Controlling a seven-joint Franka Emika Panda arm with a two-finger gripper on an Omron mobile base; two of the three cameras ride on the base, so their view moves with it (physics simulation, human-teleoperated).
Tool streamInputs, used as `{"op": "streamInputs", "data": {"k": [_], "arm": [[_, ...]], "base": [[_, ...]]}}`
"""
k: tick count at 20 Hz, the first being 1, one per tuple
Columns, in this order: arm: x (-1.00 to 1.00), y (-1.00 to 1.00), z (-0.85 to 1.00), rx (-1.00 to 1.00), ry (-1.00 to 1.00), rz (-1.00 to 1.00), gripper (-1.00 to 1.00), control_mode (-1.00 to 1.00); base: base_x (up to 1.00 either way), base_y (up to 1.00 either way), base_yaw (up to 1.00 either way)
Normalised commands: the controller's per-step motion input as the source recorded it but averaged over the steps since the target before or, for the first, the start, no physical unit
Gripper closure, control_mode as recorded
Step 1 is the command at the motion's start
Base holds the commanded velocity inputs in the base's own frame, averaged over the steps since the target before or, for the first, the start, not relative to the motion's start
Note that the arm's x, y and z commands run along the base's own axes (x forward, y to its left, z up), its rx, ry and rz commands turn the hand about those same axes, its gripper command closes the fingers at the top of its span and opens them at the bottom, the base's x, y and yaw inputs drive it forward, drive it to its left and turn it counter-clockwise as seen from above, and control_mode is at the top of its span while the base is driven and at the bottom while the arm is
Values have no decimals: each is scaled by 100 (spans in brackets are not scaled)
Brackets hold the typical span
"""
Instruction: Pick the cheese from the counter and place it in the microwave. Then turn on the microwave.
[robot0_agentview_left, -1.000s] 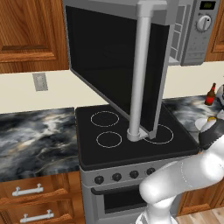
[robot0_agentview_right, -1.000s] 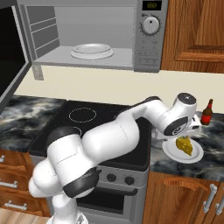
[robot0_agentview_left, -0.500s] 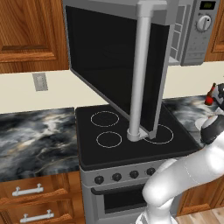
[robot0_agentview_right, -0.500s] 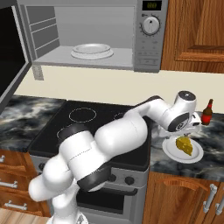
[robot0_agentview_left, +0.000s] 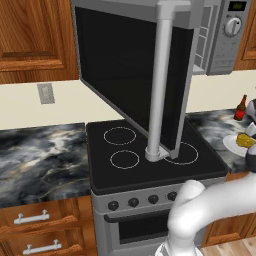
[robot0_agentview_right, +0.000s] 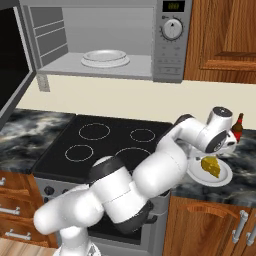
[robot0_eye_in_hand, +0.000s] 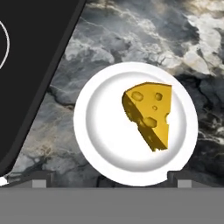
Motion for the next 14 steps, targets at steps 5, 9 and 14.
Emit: {"op": "streamInputs", "data": {"k": [5, 9, 14], "arm": [[15, 0, -8, 0, 0, 0, -100, -100], [11, 0, -16, 0, 1, 0, -100, -100], [11, -3, -21, 0, 0, 0, -100, -100]], "base": [[0, 0, 0], [0, 0, 0], [0, 0, 0]]}}
